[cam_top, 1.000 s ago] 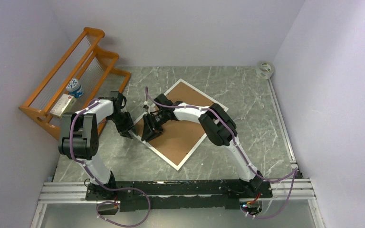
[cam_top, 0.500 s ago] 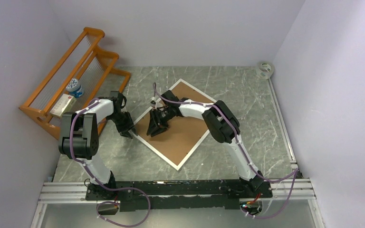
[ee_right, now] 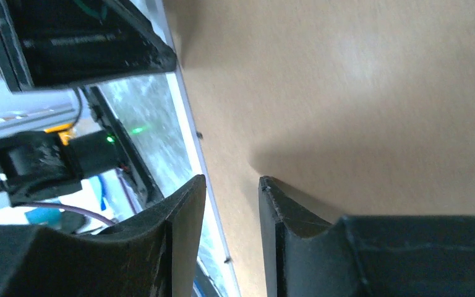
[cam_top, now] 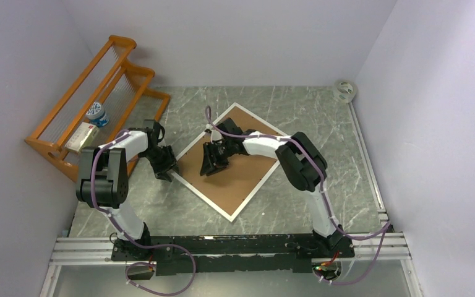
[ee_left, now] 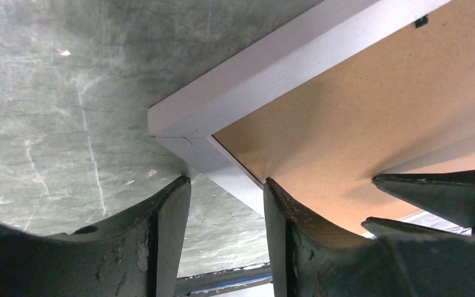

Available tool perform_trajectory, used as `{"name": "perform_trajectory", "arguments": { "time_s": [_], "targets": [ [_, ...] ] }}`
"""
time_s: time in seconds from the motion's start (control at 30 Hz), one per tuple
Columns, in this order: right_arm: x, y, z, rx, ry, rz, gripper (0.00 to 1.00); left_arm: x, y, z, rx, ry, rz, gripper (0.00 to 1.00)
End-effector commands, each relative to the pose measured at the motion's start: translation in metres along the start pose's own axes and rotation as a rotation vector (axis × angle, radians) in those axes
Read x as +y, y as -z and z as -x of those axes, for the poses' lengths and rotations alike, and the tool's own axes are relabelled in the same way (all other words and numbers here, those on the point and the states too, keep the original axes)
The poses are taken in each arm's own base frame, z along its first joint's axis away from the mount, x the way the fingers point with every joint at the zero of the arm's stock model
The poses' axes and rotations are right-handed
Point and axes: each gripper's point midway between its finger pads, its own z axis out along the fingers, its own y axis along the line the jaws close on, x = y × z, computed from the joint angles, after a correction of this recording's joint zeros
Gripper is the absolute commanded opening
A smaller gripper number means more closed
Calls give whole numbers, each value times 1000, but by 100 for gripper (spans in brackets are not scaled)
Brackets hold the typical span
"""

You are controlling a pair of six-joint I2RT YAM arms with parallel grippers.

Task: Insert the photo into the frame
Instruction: Install the photo frame at the center of the board.

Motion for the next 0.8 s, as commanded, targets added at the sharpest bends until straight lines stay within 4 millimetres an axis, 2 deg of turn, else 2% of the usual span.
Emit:
{"name": "perform_trajectory", "arguments": {
  "time_s": [0.0,0.1,0.17,0.23,0.33,0.53,0.77],
  "targets": [
    [2,27,1,-82,145,-67,41,-20,15,10,-91,-48,-107,54],
    [23,32,-17,-34,196,9,37,-32,23,14,-129,-65,-168,57],
    [32,32,-33,21,214,46,29,-36,24,14,-134,-69,-191,57],
    [36,30,-51,58,237,69,22,-35,22,12,-124,-61,-195,55],
    [42,27,-71,114,236,119,17,-28,14,8,-102,-38,-166,50],
    [35,19,-95,197,206,119,16,-15,4,1,-56,-1,-100,43],
    [27,20,-111,251,173,125,17,-4,-2,-2,-36,7,-43,40]
  ]
}}
